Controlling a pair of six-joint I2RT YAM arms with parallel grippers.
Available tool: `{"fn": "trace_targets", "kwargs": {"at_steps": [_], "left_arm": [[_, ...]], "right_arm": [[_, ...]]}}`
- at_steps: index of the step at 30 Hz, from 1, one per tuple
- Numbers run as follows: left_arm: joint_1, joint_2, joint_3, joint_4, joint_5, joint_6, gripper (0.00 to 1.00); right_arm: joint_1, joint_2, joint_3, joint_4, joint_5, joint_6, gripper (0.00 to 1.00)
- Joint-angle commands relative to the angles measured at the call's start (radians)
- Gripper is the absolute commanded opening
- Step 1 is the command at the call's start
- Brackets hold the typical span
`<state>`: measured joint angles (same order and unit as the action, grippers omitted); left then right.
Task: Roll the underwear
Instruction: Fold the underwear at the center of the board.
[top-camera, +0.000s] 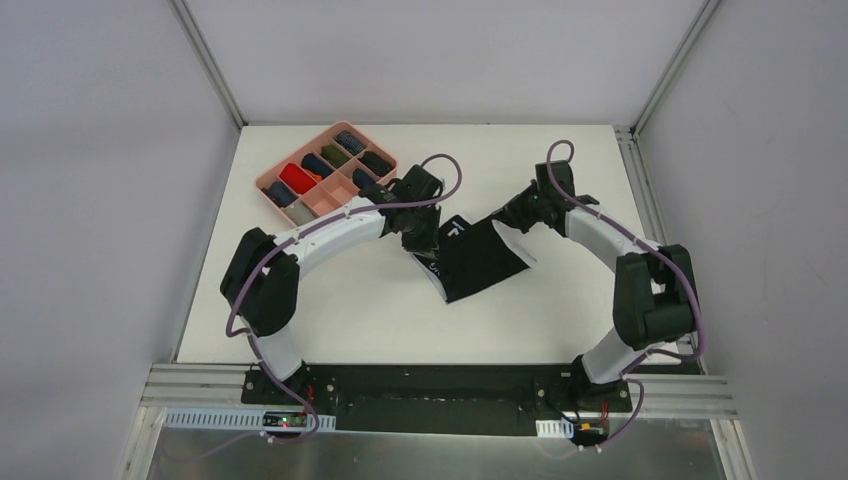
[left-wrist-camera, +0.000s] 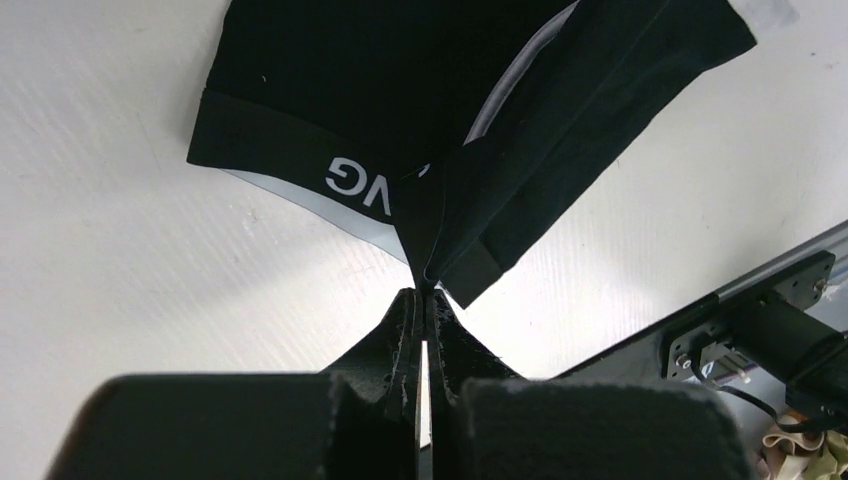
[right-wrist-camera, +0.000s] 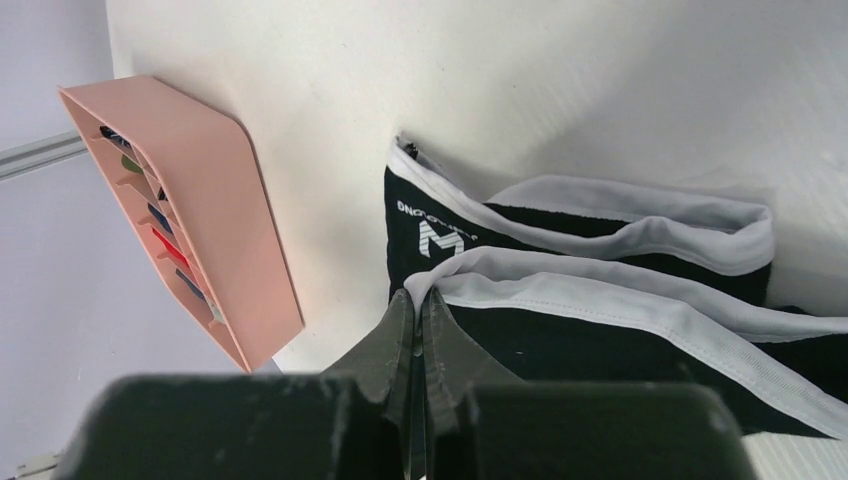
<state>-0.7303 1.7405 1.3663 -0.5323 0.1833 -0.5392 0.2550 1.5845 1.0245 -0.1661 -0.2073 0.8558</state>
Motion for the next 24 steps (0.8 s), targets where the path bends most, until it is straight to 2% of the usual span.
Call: {"fn": "trace_targets", "kwargs": {"at_steps": [1,14,24], "left_arm": [[0.014,0.013,0.023,-0.025,-0.004,-0.033,0.0],[0.032,-0.013,-0.059,0.0,-0.086,-0.129,0.0],[0.014,-0.109,-0.075,0.003,-0.01,-0.131,0.0]], "right_arm": [[0.007,0.085,0.093,0.055,-0.004,-0.02,0.0],[0.065,0.225,0.226,0.051,-0.034,-0.033,0.0],[0.074,0.091,0.174,0.032,0.026,-0.047,0.0]]}}
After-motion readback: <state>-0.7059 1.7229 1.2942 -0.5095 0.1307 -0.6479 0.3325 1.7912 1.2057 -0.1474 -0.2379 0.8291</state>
